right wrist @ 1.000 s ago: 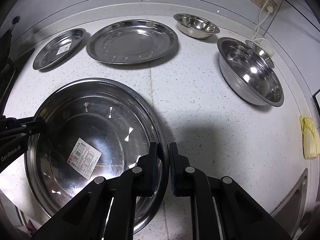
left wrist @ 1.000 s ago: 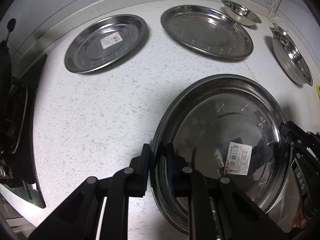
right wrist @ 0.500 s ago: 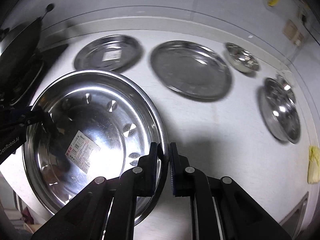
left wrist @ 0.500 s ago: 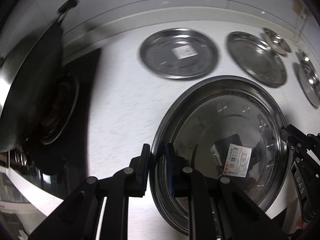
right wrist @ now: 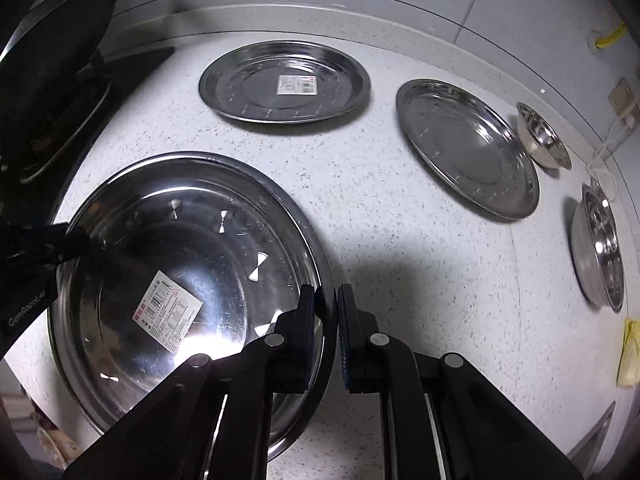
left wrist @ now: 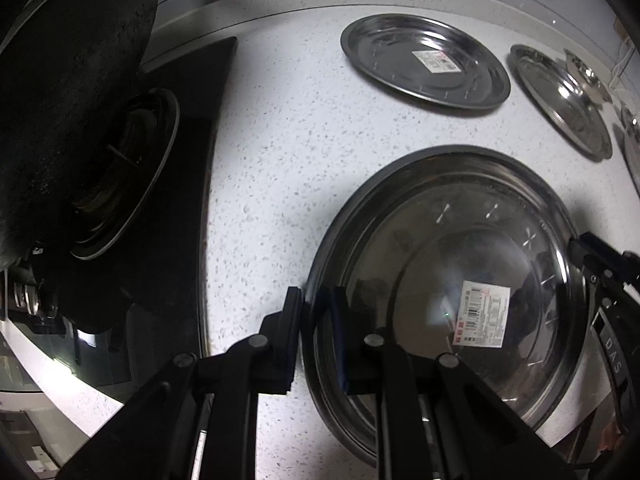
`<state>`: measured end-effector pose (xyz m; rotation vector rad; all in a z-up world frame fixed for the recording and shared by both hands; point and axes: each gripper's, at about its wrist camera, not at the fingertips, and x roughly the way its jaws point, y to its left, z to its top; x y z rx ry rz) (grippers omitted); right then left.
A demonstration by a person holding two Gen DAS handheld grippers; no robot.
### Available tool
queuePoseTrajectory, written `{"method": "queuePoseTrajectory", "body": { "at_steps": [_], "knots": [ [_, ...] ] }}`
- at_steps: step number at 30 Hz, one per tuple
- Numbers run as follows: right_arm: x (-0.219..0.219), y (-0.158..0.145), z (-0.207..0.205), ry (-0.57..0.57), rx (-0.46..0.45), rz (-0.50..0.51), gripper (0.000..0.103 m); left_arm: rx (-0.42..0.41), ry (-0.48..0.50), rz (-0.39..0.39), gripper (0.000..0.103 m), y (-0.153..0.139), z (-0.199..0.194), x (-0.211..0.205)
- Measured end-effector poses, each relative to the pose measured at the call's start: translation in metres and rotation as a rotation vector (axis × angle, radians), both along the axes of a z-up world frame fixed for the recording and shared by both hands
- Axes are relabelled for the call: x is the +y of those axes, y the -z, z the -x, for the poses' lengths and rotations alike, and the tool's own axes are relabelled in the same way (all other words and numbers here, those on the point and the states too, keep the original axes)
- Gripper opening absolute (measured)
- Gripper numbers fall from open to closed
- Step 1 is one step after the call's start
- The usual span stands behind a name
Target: Organize plates and bowls
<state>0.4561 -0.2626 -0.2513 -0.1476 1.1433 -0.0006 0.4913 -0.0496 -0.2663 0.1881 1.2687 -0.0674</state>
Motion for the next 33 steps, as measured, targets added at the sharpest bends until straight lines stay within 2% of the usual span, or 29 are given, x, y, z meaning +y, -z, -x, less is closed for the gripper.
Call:
{"method": "queuePoseTrajectory", "body": {
  "at_steps": [1, 3, 4, 5, 7, 8, 13, 15, 18, 21, 24, 26, 28, 29, 31, 32, 33],
  "knots": [
    [-0.001, -0.002, 0.000, 0.015, -0.003, -0.003, 0.012, -0.002, -0.005, 0.004, 0.014, -0.002, -0.001, 0.001],
    [-0.007, -0.009, 0.002, 0.057, -0.027, 0.033, 0.035, -0.036, -0.017, -0.007, 0.016, -0.013, -0.001, 0.002],
    [-0.011, -0.014, 0.004, 0.070, -0.041, 0.046, 0.059, -0.057, -0.016, -0.008, 0.016, -0.018, -0.001, 0.004],
    [-0.016, -0.023, 0.006, 0.089, -0.065, 0.057, 0.069, -0.083, -0.016, -0.007, 0.016, -0.027, 0.000, 0.005],
    [-0.029, -0.042, 0.009, 0.127, -0.125, 0.062, 0.072, -0.120, -0.018, -0.004, 0.016, -0.040, 0.003, 0.002],
    [-0.034, -0.049, 0.008, 0.146, -0.142, 0.063, 0.081, -0.134, -0.019, 0.001, 0.016, -0.046, 0.001, 0.000],
    [-0.064, -0.079, 0.001, 0.263, -0.238, 0.065, 0.086, -0.170, -0.018, 0.059, 0.016, -0.067, -0.012, -0.019],
    [-0.070, -0.088, -0.004, 0.282, -0.269, 0.076, 0.098, -0.189, -0.007, 0.077, 0.017, -0.073, -0.017, -0.033],
    [-0.079, -0.096, -0.009, 0.267, -0.308, 0.091, 0.101, -0.210, 0.034, 0.099, 0.017, -0.082, -0.026, -0.061],
    [-0.088, -0.098, -0.010, 0.229, -0.327, 0.027, 0.101, -0.274, 0.086, 0.153, 0.017, -0.090, -0.032, -0.087],
    [-0.105, -0.100, -0.010, 0.198, -0.357, -0.017, 0.101, -0.330, 0.089, 0.196, 0.017, -0.097, -0.040, -0.106],
    [-0.118, -0.099, -0.013, 0.188, -0.374, -0.041, 0.101, -0.311, 0.111, 0.211, 0.017, -0.095, -0.052, -0.122],
    [-0.130, -0.097, -0.017, 0.184, -0.378, -0.061, 0.101, -0.260, 0.150, 0.162, 0.017, -0.085, -0.072, -0.147],
    [-0.136, -0.096, -0.022, 0.184, -0.371, -0.059, 0.101, -0.250, 0.154, 0.172, 0.018, -0.084, -0.076, -0.150],
    [-0.146, -0.090, -0.036, 0.173, -0.334, -0.050, 0.101, -0.235, 0.162, 0.162, 0.025, -0.078, -0.092, -0.170],
    [-0.151, -0.086, -0.042, 0.181, -0.313, -0.043, 0.101, -0.232, 0.159, 0.146, 0.034, -0.075, -0.098, -0.178],
    [-0.158, -0.081, -0.052, 0.200, -0.280, -0.031, 0.101, -0.220, 0.156, 0.135, 0.035, -0.070, -0.108, -0.188]
  ]
}}
